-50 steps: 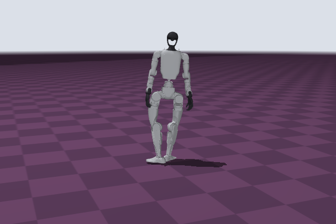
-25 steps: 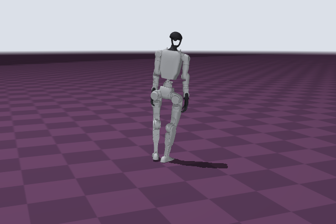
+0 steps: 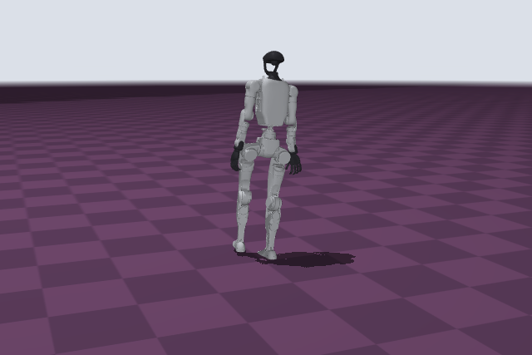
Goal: Upper body actions
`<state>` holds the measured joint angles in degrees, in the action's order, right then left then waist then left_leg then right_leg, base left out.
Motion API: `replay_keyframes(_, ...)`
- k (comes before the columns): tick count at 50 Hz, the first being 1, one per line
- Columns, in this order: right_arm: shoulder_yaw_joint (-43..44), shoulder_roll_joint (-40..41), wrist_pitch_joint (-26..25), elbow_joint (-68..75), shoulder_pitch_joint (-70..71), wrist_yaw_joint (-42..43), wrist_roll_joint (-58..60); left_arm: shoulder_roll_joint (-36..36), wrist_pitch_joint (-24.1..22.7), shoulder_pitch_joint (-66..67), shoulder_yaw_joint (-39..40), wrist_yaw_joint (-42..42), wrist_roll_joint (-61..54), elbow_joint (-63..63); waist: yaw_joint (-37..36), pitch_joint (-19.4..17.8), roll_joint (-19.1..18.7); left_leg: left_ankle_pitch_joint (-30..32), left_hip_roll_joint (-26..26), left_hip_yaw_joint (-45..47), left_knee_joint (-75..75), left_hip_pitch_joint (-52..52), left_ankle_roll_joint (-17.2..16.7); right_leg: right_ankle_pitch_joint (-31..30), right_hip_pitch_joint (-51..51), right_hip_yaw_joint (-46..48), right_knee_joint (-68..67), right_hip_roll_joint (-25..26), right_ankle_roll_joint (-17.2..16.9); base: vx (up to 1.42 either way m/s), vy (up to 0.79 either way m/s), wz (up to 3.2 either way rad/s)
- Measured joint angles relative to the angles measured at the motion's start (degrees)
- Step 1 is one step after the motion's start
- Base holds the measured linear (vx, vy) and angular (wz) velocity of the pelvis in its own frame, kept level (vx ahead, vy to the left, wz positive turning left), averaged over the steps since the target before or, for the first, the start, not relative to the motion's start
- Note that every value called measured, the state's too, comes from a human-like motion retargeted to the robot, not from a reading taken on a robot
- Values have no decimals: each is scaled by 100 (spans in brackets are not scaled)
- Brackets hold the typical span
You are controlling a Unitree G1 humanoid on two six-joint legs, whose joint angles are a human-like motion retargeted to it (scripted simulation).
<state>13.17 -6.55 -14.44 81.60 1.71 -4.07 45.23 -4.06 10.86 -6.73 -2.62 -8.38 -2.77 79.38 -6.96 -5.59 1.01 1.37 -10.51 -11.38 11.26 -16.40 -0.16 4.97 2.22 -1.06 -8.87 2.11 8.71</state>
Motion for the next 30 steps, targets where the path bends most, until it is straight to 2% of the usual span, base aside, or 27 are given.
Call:
replay_keyframes(2, 105, -44, 22, -90, 60, -11, -29, 95, -17, -132, 4, -115, -98, -12, -357, -132, -17, -30, 59, 220, -264, -84, 90, 33, 12, 380, 75, -73, -1, -72, -17, 222)
replay_keyframes(4, 201, -107, 51, -177, 71, -19, 8, 205, -83, -185, -30, -195, -193, -16, -483, -220, -16, -426, 280, 1121, -443, -179, 254, 67, -34, 1057, 197, -297, -76, -63, -17, 297)
replay_keyframes(7, 278, -162, 21, -252, 0, 105, 129, 257, -165, -144, -173, -140, -278, 7, -352, -135, -35, -1106, 788, 3200, -564, -264, 260, 208, -177, 2298, 377, -525, -185, -50, -11, 380)
replay_keyframes(11, 334, -205, -39, -85, -168, 308, 124, 187, -88, -81, -247, -158, -86, 114, 155, 204, -74, -1529, 1423, 6489, -416, -8, -77, 381, -411, 4317, 604, -725, -453, -45, -3, 443)
replay_keyframes(13, 380, -215, -83, 75, -213, 290, 97, 162, -51, -84, -184, -193, -55, 165, 293, 371, -81, -1529, 1550, 7591, -323, 230, -68, 457, -541, 5250, 725, -724, -615, -45, 2, 406)
replay_keyframes(14, 398, -213, -117, 161, -214, 261, 100, 151, -37, -98, -110, -190, -79, 197, 338, 434, -63, -1520, 1564, 7796, -231, 269, -4, 493, -616, 5662, 789, -707, -704, -42, 2, 373)
replay_keyframes(18, 411, -130, -263, 397, -248, 233, 130, 86, 3, -152, 247, -160, -274, 318, 460, 617, 121, -1552, 1526, 7627, 350, 273, 200, 656, -826, 6746, 895, -718, -1031, -31, 8, 341)
replay_keyframes(20, 411, -72, -287, 449, -314, 269, 126, 48, 18, -137, 372, -201, -342, 342, 258, 695, 260, -1541, 1423, 7699, 406, 447, 188, 731, -909, 7210, 886, -738, -1154, -26, 20, 246)
replay_keyframes(22, 441, -30, -258, 449, -363, 214, 174, 20, 12, -110, 461, -299, -371, 344, -140, 707, 355, -1445, 1286, 7785, 205, 732, 68, 799, -1009, 7524, 843, -699, -1263, -17, 11, 175)
replay_keyframes(23, 458, -12, -230, 416, -382, 151, 241, -1, -5, -86, 493, -362, -382, 331, -334, 698, 376, -1369, 1220, 7904, 47, 911, -116, 831, -1071, 7642, 809, -653, -1320, -12, 18, 159)
replay_keyframes(25, 479, 12, -170, 267, -394, -45, 499, -57, -22, -14, 526, -499, -365, 256, -560, 658, 512, -1276, 1082, 7371, -37, 847, -183, 827, -1235, 7970, 795, -642, -1435, -2, 21, 154)
replay_keyframes(28, 458, 63, -23, -143, -467, -186, 858, -177, 46, 235, 458, -608, -130, 121, -741, 683, 570, -1341, 1027, 6588, -13, 629, -68, 675, -1448, 7983, 640, -575, -1376, 14, 15, 131)
replay_keyframes(30, 362, 66, 187, -398, -515, -163, 876, -225, 53, 434, 410, -643, 16, 24, -709, 664, 411, -1382, 1027, 6159, -117, 694, 1, 314, -1652, 7838, 324, -504, -1151, 15, 17, 144)
